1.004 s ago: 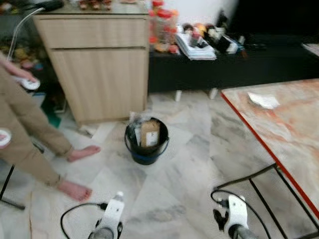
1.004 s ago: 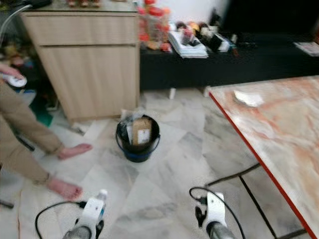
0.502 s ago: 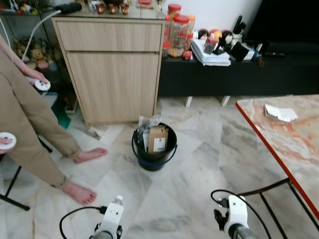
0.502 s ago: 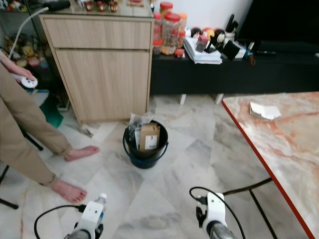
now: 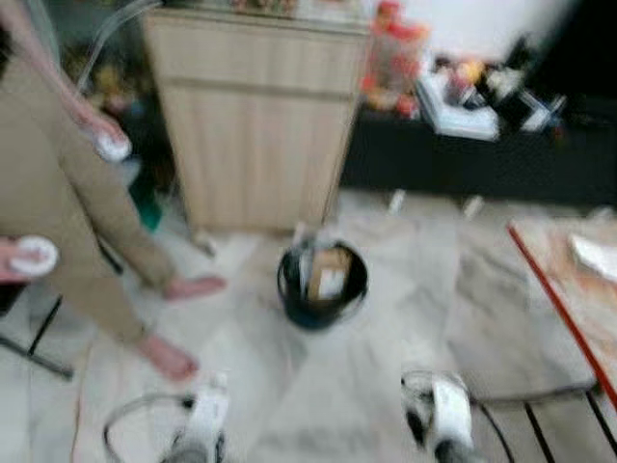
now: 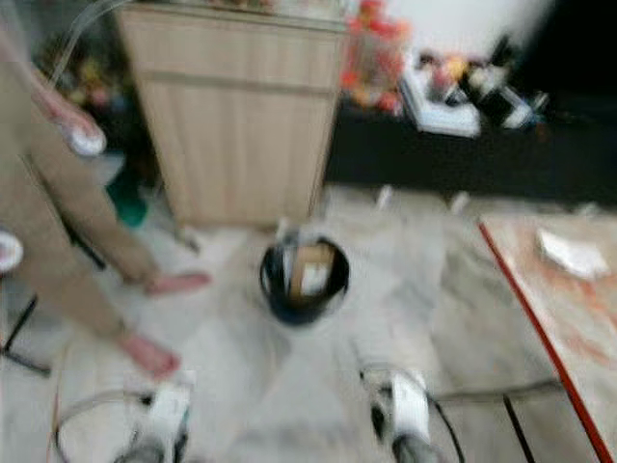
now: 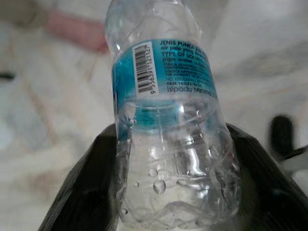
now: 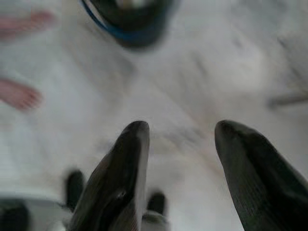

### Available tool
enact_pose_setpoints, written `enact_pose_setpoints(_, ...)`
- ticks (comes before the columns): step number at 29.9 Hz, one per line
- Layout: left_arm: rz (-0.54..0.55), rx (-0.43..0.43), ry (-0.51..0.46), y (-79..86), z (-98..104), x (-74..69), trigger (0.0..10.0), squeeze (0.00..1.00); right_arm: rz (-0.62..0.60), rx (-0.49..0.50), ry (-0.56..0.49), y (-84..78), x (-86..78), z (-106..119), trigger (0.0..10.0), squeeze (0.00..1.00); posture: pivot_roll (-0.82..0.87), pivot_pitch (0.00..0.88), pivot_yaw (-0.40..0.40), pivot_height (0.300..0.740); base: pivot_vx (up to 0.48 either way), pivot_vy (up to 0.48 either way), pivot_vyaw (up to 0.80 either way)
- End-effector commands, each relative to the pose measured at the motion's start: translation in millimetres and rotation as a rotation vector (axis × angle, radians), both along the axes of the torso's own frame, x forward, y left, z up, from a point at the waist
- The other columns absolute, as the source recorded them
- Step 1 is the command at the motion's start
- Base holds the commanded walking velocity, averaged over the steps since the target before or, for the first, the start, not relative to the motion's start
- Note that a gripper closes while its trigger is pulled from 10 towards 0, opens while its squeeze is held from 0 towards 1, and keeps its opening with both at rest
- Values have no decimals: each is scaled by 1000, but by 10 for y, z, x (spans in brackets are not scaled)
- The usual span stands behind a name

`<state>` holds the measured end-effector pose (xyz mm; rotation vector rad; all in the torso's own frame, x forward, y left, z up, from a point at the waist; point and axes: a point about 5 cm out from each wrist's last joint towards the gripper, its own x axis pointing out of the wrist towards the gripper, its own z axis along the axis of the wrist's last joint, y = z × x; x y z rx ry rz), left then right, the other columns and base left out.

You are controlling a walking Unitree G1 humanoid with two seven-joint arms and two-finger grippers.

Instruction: Picking trash to rubbish bin

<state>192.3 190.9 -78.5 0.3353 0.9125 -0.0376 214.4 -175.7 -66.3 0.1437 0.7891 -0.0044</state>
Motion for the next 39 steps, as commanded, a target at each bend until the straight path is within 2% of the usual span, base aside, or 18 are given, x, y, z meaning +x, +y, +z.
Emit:
enact_pose_setpoints(1,-23,-19,-6,-118,2,32,10000,0,-35,-26,46,-143,-143,-67,10000,0,79,142,-114,740,277,0,0)
enact_pose_setpoints(14,-21,-20,-8,-122,5,38,10000,0,-61,-1,35,-134,-114,-53,10000,0,80,157,-117,740,280,0,0)
enact_pose_setpoints(19,-20,-22,-9,-125,6,41,10000,0,-50,7,36,-126,-107,-50,10000,0,78,160,-120,740,280,0,-800)
enact_pose_setpoints(34,-10,-24,-8,-123,3,36,10000,0,-29,4,32,-109,-108,-50,10000,0,80,166,-123,740,278,0,0)
enact_pose_setpoints(39,-9,-25,-7,-126,2,33,10000,0,-6,-30,31,-122,-104,-46,10000,0,78,164,-124,740,281,0,350)
